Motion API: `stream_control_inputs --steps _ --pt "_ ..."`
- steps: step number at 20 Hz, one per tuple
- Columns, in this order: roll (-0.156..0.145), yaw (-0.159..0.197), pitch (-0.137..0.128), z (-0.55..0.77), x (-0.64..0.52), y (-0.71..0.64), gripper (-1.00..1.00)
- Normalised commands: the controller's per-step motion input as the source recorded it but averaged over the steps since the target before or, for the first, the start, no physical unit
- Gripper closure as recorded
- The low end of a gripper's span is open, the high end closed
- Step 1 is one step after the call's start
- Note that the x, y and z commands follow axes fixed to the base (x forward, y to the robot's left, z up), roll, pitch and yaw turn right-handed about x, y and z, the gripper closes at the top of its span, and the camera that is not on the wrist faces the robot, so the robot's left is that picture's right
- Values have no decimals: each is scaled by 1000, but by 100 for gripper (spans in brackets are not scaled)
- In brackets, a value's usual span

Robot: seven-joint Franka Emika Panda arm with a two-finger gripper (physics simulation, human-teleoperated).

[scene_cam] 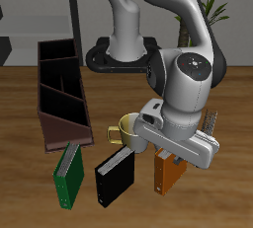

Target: Place the orange book into the right desk caddy's back compartment

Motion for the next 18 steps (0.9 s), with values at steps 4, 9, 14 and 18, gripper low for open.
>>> stream_control_inputs --steps 4,9,14,18 --pt "17 16 -53 361 -69 74 100" --pt "40 61 -102 650 -198 165 100" --pt "25 33 -48 416 -155 -6 100" --pt "0 48 -75 560 -209 -184 100"
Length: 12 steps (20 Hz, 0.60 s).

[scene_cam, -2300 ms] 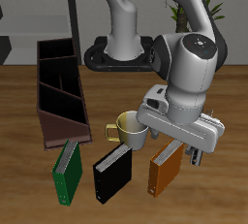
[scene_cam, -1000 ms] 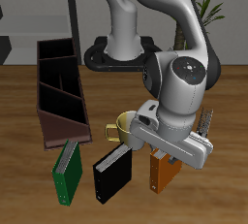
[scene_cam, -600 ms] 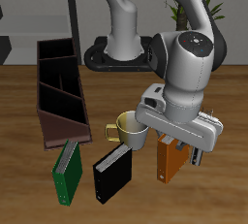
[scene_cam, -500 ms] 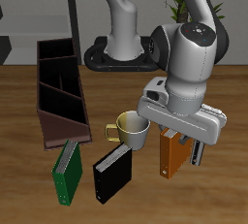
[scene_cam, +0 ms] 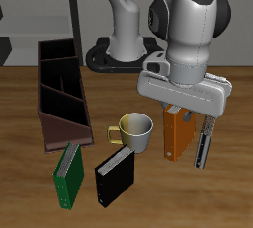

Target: Place the orange book into the right desk caddy's back compartment

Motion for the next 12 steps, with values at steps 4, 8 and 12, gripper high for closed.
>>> stream_control_inputs --steps 4,8,12 --pt "8 65 -43 446 -301 -211 100" --pt "32 69 6 270 -359 -126 100" --pt "82 94 -38 351 -641 -90 100"
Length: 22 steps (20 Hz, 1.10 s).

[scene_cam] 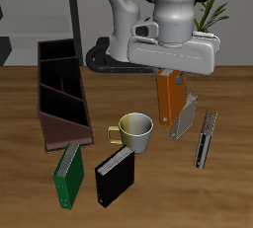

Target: Place the orange book into the right desk caddy's back compartment

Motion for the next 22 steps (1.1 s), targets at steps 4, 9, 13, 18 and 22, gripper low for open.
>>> stream_control_inputs --steps 4,9,13,18,22 --pt "40 93 -18 391 -557 -280 100" --pt "-22 113 -45 238 -313 -415 100" --pt "-39 94 -44 197 -395 -596 100" --pt "-20 40 7 55 -332 -485 100" --pt "-49 63 2 -46 -197 -384 100"
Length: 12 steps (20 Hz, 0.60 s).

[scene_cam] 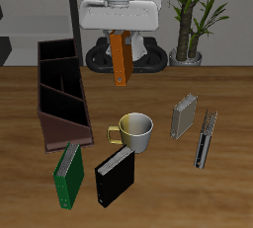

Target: Place the orange book into the right desk caddy's back compartment

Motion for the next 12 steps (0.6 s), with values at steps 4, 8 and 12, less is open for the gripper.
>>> stream_control_inputs --steps 4,8,12 --pt "-50 63 5 -94 -137 -241 100" --pt "-81 150 30 -224 -291 -298 100" --pt "-9 74 4 -55 -282 -99 100"
